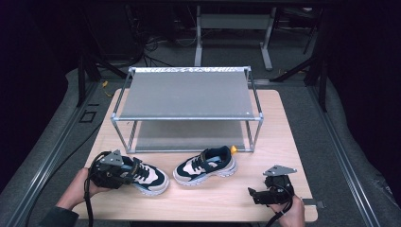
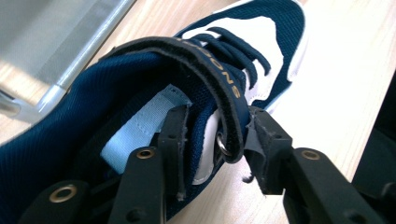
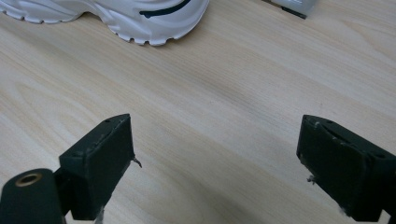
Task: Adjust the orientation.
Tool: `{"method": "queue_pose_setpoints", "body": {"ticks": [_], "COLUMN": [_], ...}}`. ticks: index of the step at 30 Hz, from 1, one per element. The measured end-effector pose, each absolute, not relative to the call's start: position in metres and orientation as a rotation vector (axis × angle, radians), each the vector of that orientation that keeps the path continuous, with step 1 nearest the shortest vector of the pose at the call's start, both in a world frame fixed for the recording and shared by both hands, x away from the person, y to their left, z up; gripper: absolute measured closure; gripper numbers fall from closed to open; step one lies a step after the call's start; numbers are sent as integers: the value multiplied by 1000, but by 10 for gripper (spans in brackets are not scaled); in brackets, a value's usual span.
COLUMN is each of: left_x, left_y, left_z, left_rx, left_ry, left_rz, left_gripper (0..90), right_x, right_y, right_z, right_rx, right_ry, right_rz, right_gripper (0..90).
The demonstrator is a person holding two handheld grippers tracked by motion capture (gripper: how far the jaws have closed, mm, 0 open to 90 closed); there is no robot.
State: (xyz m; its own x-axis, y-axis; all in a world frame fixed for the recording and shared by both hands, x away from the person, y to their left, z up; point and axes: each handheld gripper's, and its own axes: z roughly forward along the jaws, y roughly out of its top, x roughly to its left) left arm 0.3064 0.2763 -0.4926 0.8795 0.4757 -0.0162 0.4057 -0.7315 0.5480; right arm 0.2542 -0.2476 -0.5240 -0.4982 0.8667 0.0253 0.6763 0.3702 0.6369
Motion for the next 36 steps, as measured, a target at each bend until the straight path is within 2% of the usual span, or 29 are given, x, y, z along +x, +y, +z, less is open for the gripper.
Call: {"method": "queue_pose_setpoints", "body": {"ticks": [11, 16, 17, 19, 24, 29, 30, 32, 33, 34, 36], "left_x": [290, 275, 271, 270, 268, 270, 269, 268, 267, 264, 262], "left_y": [279, 275, 273, 271, 254, 238, 236, 235, 236, 242, 246], "left_z": [-489, -477, -474, -474, -486, -505, -505, -500, -495, -485, -480], "left_rx": [2406, 2327, 2268, 2240, 2117, 2146, 2157, 2185, 2185, 2178, 2158], "left_ry": [669, 790, 867, 914, 1140, 1141, 1130, 1102, 1084, 1052, 1027], "left_rz": [227, 327, 369, 377, 448, 466, 479, 501, 515, 528, 523], "left_gripper": [679, 683, 684, 686, 682, 673, 623, 588, 523, 389, 293], "right_x": [254, 254, 254, 254, 254, 255, 254, 254, 254, 253, 252], "right_y": [-247, -245, -245, -244, -241, -238, -238, -239, -239, -241, -242], "right_z": [-524, -523, -523, -523, -523, -523, -523, -524, -524, -524, -523], "right_rx": [1368, 1381, 1387, 1389, 1388, 1374, 1376, 1371, 1371, 1376, 1380], "right_ry": [2304, 2292, 2290, 2286, 2286, 2292, 2309, 2303, 2304, 2297, 2297], "right_rz": [861, 862, 866, 863, 869, 857, 858, 863, 863, 875, 876], "right_gripper": [107, 109, 110, 110, 109, 109, 109, 108, 107, 106, 106]}}
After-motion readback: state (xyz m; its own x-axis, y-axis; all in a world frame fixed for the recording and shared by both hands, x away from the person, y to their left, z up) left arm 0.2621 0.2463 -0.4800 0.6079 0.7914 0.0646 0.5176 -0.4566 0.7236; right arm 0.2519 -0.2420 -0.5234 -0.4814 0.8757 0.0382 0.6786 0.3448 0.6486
